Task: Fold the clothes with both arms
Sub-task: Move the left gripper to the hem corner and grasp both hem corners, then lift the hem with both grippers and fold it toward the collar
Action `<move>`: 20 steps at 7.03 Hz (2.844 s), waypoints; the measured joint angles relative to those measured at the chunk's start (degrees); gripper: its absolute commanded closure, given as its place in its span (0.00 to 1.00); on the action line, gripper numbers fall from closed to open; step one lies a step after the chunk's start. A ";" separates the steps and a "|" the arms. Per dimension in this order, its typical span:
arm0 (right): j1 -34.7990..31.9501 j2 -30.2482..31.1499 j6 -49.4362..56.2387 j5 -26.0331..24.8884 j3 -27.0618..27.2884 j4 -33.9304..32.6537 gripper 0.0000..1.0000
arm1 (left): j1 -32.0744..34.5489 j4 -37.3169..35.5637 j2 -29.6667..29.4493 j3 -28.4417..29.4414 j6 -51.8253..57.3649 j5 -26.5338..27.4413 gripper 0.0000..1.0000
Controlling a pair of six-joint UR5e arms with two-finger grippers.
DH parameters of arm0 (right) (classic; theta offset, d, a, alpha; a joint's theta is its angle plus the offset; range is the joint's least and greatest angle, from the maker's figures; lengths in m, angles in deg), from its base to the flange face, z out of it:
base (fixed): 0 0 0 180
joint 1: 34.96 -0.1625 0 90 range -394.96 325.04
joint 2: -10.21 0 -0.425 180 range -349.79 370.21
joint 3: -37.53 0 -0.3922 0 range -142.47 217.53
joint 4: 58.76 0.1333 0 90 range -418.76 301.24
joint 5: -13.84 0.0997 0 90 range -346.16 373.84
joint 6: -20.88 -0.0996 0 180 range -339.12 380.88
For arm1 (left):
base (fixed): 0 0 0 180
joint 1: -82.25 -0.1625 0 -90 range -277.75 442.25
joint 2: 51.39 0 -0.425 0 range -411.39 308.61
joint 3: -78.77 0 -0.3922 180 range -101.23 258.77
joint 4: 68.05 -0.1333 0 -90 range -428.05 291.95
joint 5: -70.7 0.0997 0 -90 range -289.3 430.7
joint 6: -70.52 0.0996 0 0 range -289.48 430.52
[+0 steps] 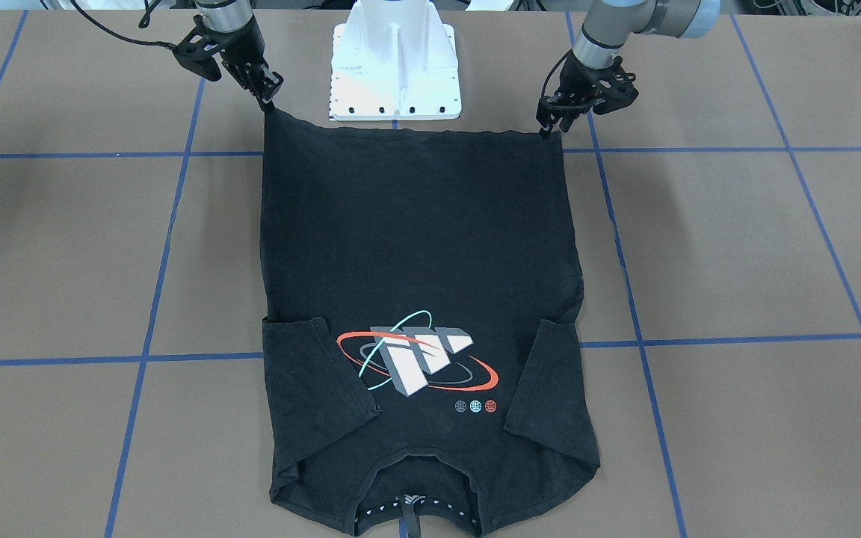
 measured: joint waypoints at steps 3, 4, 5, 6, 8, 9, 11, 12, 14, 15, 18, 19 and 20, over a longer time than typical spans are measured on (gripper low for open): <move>-0.14 0.20 0.00 0.00 0.25 -0.06 1.00 | 0.27 0.00 0.19 -0.05 -0.10 0.06 1.00; -0.16 0.23 0.00 0.00 0.31 -0.03 1.00 | 0.42 0.00 0.71 -0.91 -0.09 0.05 1.00; -0.15 0.37 0.00 0.00 0.54 -0.01 1.00 | 0.49 0.00 2.20 -3.09 -0.05 -0.03 1.00; -0.04 0.89 0.00 0.02 1.27 -0.02 1.00 | 0.46 0.00 3.72 -5.39 -0.05 -0.36 1.00; 1.19 3.53 -0.06 0.48 4.60 -0.06 1.00 | 0.13 0.02 4.64 -8.89 -0.10 -2.21 1.00; 1.82 5.78 -0.08 2.29 7.79 -0.05 1.00 | 0.09 -0.03 4.63 -12.16 -0.10 -4.08 1.00; 1.29 9.94 -0.01 6.48 12.76 -0.06 1.00 | 1.11 -1.29 4.24 -18.49 -0.11 -7.11 1.00; -1.98 10.51 0.31 9.61 13.97 -0.01 1.00 | 3.32 -1.86 3.66 -19.69 0.17 -9.19 1.00; -17.36 9.79 3.70 21.84 14.00 -0.31 1.00 | 11.26 -2.36 -0.30 -19.40 1.28 -13.42 1.00; -25.85 7.71 8.13 26.58 11.54 -1.00 1.00 | 15.79 -2.58 -4.23 -17.12 1.62 -14.17 1.00; -41.17 -14.09 17.42 30.70 -5.41 -12.17 1.00 | 28.99 -3.85 -18.33 -3.31 5.32 -14.66 1.00; -44.02 -19.48 20.62 30.71 -9.65 -15.63 1.00 | 32.47 -3.80 -21.18 0.83 6.81 -14.71 1.00; -46.27 -23.69 22.61 30.44 -14.43 -17.34 1.00 | 35.88 -3.54 -22.99 4.36 9.23 -14.73 1.00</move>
